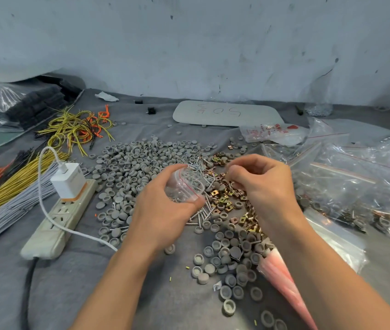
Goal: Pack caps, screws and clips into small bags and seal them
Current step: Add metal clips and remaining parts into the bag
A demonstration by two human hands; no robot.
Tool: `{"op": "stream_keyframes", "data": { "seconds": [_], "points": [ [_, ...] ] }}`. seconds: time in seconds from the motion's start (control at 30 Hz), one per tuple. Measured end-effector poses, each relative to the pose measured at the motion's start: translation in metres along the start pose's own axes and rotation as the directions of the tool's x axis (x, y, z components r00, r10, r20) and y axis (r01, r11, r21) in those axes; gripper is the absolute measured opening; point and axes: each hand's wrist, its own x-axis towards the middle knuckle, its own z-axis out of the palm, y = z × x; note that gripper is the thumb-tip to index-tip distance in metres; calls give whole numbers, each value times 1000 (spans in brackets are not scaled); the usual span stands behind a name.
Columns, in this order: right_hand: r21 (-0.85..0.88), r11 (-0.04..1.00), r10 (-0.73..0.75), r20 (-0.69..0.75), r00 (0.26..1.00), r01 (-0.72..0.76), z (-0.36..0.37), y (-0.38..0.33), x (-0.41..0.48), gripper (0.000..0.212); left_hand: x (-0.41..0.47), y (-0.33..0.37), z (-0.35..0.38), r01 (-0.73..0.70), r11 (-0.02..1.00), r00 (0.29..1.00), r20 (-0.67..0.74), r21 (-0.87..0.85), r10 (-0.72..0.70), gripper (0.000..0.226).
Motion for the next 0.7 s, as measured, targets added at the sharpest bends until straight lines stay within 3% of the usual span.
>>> {"op": "stream_keyframes", "data": {
  "seconds": [0.07, 0.17, 0.27, 0.4, 0.5, 0.57, 0.63, 0.7],
  "points": [
    [-407, 913, -20, 24, 1000, 28, -11, 2, 1, 21, 0, -1, -1, 13, 993, 999, -38, -119, -18, 56],
    [-777, 622, 91, 196, 976, 98, -11, 5, -4, 17, 3, 0, -3, 15, 961, 992, -117, -276, -50, 48],
    [-909, 357, 156, 284, 946, 214, -6, 8, -8, 17, 5, 3, -6, -19, 940, 969, -239, -340, -67, 44],
    [-926, 283, 166, 306, 938, 252, -7, 9, -10, 16, 3, 2, -5, -48, 957, 966, -256, -285, -27, 48],
    [-913, 287, 182, 349, 919, 290, -10, 11, -10, 18, -1, 5, -2, -45, 986, 981, -191, -159, 14, 52],
    [-894, 361, 149, 334, 931, 263, -11, 12, -9, 14, -2, 7, 0, -46, 997, 986, -161, -66, 35, 53],
    [-788, 591, 60, 255, 965, 171, -10, 11, -7, 14, -3, 9, 4, -43, 999, 991, -125, -8, 42, 55],
    [-537, 840, 3, 139, 990, 73, -9, 4, -6, 15, -5, 12, 8, -44, 998, 996, -69, 45, 48, 59]
  ]
}}
